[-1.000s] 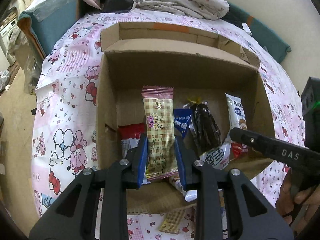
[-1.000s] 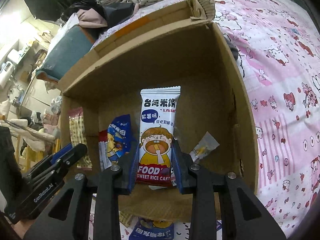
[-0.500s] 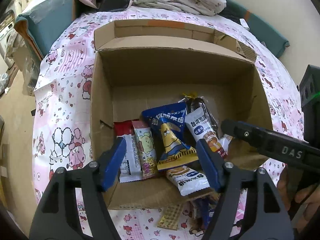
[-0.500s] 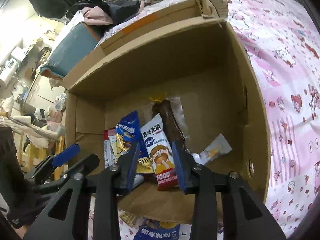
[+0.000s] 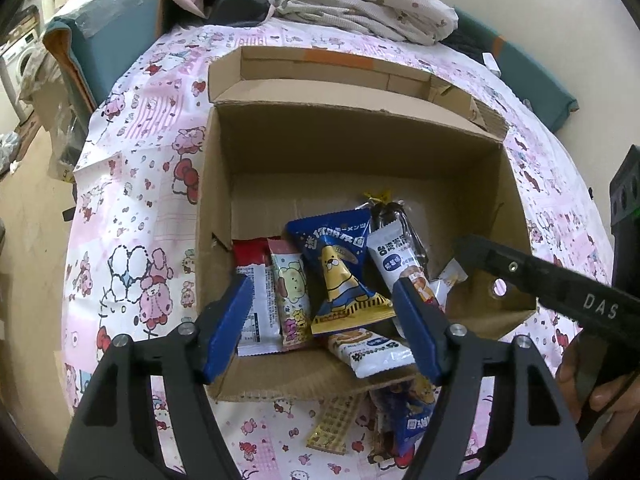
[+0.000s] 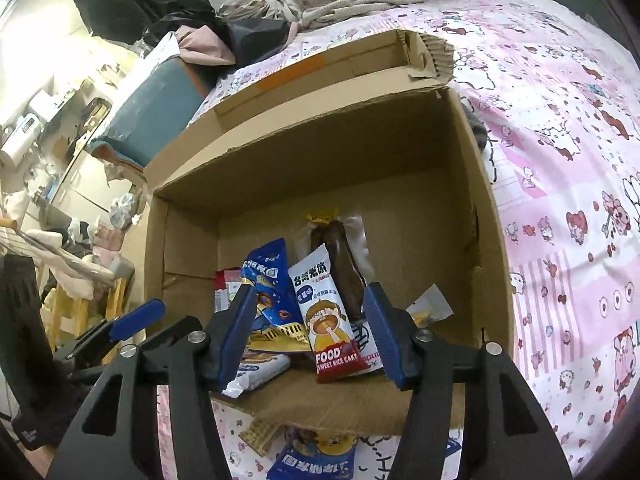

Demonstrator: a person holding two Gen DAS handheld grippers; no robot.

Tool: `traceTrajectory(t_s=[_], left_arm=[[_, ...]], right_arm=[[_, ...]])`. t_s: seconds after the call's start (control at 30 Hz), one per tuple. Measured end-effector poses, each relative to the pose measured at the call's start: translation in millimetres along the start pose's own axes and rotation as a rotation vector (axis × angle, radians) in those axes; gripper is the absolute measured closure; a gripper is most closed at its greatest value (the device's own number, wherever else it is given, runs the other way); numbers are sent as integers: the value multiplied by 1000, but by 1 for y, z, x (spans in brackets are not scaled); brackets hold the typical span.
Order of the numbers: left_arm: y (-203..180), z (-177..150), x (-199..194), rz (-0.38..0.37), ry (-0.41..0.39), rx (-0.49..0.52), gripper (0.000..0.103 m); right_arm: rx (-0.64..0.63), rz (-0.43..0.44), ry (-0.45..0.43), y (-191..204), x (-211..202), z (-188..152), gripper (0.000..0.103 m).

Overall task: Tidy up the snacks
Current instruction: 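Move both tools back down to the snacks beside the box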

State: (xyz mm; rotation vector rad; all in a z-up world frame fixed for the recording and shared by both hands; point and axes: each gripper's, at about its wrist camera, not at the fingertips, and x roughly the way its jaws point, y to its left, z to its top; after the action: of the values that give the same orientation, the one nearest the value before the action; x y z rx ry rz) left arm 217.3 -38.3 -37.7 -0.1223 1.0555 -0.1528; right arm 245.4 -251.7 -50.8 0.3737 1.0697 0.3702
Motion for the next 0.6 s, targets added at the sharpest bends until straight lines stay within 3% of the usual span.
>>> traceTrajectory(t_s=[0.2, 0.3, 0.4, 0.47, 0.5, 0.6], left_arm=[[2, -4, -14, 2, -19, 1, 34], [7, -9, -25, 58, -41, -14, 34], [15, -16, -33, 68, -40, -51, 29], [19, -22, -37, 69, -36, -71, 16], [20, -26, -38, 67, -33, -76, 16], [21, -37, -43, 71, -15, -82, 15]], right_arm=[[4, 1, -21, 0, -14, -4, 44], [16, 6, -30, -1, -22, -8, 44], [9, -7, -48, 0, -32, -11, 43], [14, -17, -61, -2, -38, -15, 32], [28, -24, -72, -4, -43, -19, 21], [67, -9, -72, -9, -49, -29, 16]])
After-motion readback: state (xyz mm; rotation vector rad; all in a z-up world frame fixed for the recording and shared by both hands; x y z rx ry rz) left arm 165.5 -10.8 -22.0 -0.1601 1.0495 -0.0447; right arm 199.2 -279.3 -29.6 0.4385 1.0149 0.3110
